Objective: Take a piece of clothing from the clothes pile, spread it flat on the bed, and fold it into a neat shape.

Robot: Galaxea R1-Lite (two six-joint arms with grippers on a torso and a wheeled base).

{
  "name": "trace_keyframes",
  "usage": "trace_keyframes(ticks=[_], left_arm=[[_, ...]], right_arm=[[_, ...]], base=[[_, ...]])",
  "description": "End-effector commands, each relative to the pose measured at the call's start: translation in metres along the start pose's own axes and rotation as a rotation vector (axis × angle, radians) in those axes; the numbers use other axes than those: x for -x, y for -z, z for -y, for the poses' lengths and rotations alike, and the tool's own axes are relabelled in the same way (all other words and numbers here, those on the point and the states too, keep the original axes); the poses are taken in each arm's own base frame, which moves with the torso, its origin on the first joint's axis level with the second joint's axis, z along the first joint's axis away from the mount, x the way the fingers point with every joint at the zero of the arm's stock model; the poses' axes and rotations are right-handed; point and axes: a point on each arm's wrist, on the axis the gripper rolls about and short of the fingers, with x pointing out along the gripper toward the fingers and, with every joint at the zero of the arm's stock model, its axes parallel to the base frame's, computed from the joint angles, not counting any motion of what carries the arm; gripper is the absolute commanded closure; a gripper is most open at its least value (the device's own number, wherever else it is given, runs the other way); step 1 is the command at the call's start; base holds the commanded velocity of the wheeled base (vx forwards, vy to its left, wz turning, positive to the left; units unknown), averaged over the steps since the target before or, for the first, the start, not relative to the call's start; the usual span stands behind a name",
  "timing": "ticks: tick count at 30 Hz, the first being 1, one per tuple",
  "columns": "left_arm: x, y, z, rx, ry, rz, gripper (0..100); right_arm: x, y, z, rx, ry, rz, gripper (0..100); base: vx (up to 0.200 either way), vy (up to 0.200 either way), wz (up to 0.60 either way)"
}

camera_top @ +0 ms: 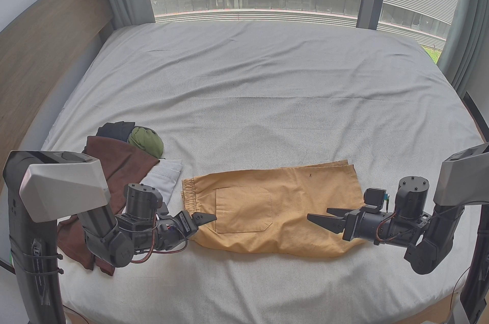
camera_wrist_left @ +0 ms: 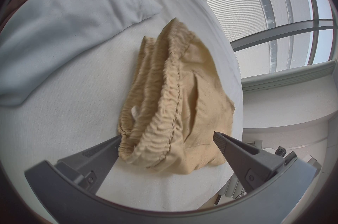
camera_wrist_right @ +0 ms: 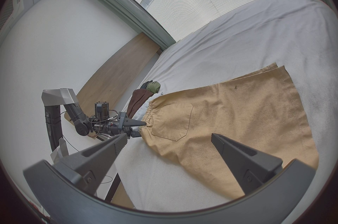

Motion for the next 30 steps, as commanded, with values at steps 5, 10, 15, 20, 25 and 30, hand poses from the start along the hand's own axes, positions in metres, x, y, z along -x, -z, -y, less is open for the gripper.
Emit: trace_keyframes(ticks=[5, 10, 15, 20, 25, 30], left_arm=[[-0.003, -0.012, 0.013, -0.015, 0.041, 0.039, 0], [-0.001, -0.01, 0.012, -0.006, 0.02, 0.021, 0], [0.003, -0.011, 0.012, 0.012, -0.028, -0.01, 0], [0.0, -0.017, 0.016, 0.02, -0.077, -0.014, 0], [-0.006, -0.025, 0.019, 0.021, -0.113, -0.005, 0], [-0.01, -0.031, 0.023, 0.021, -0.143, -0.022, 0]], right_arm=[[0.002, -0.003, -0.003, 0.007, -0.007, 0.011, 0], [0.002, -0.004, -0.003, 0.009, -0.007, 0.014, 0], [0.001, -0.004, -0.003, 0.009, -0.009, 0.013, 0], [0.001, -0.003, -0.004, 0.01, -0.01, 0.012, 0], [0.001, -0.004, -0.004, 0.011, -0.011, 0.013, 0], [0.001, -0.005, -0.005, 0.013, -0.014, 0.016, 0]], base=[[0.0, 0.0, 0.0], [0.0, 0.0, 0.0], [0.0, 0.0, 0.0], [0.0, 0.0, 0.0], [0.0, 0.0, 0.0], [0.0, 0.0, 0.0]])
